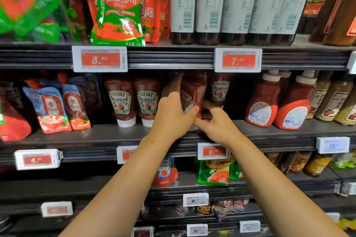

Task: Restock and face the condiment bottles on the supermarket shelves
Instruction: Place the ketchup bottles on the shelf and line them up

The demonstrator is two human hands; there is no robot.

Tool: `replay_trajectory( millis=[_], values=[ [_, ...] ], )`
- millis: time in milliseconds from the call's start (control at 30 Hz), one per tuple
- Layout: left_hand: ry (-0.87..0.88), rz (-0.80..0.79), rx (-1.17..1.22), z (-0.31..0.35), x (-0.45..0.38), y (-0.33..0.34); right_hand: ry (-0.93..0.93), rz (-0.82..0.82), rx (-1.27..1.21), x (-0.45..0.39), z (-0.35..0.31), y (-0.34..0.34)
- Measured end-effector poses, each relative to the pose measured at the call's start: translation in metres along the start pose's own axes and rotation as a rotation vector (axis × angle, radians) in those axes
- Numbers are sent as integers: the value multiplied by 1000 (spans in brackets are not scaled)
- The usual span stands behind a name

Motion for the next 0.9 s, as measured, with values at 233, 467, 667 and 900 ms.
replay_trajectory(
  millis=[233,467,667,900],
  values=[
    [-45,26,34,-16,25,17,26,31,4,-5,13,-7],
    [52,302,122,-26,43,-44,34,85,107,-1,12,-9],
    [-139,581,-104,-80,53,-101,43,133,185,-2,2,-5],
    [-436,218,-123,-129,20,-71,94,120,251,-10,-3,1]
  ],
)
Point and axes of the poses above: each hand's wrist, its own x-axis away from the middle knuckle, its own y-axis out of the palm, z = x × y, the point moved 9 cm from there along -x, towards the middle knuckle, and after that the axes turned 2 degrees about z, right-handed, at the moved point
